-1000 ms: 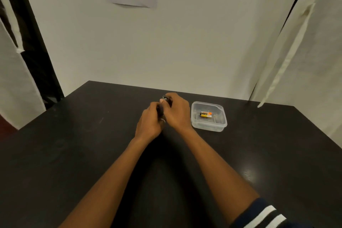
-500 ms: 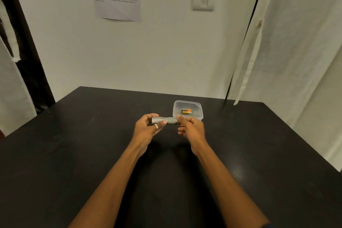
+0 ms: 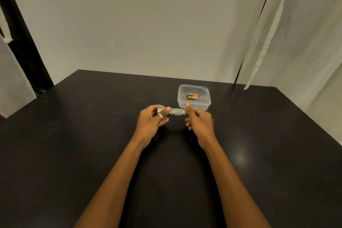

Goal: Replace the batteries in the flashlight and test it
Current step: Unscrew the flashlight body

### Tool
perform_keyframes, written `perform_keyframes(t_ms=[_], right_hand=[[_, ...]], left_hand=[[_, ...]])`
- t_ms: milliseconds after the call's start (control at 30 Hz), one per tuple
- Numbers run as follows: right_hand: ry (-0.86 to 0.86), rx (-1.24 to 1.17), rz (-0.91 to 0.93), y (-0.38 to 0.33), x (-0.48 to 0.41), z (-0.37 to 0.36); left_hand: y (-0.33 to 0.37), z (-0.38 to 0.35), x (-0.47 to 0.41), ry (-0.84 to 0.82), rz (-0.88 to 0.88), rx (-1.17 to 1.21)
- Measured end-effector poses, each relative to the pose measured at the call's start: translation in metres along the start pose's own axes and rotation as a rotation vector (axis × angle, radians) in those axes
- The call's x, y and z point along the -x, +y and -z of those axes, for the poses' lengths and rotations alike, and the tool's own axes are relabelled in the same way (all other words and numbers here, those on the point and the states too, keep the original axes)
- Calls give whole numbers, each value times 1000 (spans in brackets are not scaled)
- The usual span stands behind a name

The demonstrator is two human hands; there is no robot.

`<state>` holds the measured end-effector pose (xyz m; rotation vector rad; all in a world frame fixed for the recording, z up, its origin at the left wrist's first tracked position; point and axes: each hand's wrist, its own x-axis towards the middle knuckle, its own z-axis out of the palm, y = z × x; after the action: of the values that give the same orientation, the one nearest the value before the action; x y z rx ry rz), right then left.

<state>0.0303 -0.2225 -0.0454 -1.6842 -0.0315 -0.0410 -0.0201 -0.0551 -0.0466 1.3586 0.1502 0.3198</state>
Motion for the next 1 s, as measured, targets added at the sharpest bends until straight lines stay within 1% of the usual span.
perform_keyframes(t_ms=[400,533,700,833,933,1000], right_hand=[[14,0,-4,-1,2,0],[16,6,27,2,3,-1],[-52,15,58,3,3,2],[-132,-119,71,-1,4,3],[-86,-149,23,-2,3,1],[-45,-100,-2,-1,2,-1]], left_hand=[[5,-4,4,31,46,-44],[4,-4,5,50,48,-87],[4,-5,1,102,83,-134],[4,-4,-1,132,98,-61],[5,-2,-1,141,104,19],[6,-2,-1,141,98,43]])
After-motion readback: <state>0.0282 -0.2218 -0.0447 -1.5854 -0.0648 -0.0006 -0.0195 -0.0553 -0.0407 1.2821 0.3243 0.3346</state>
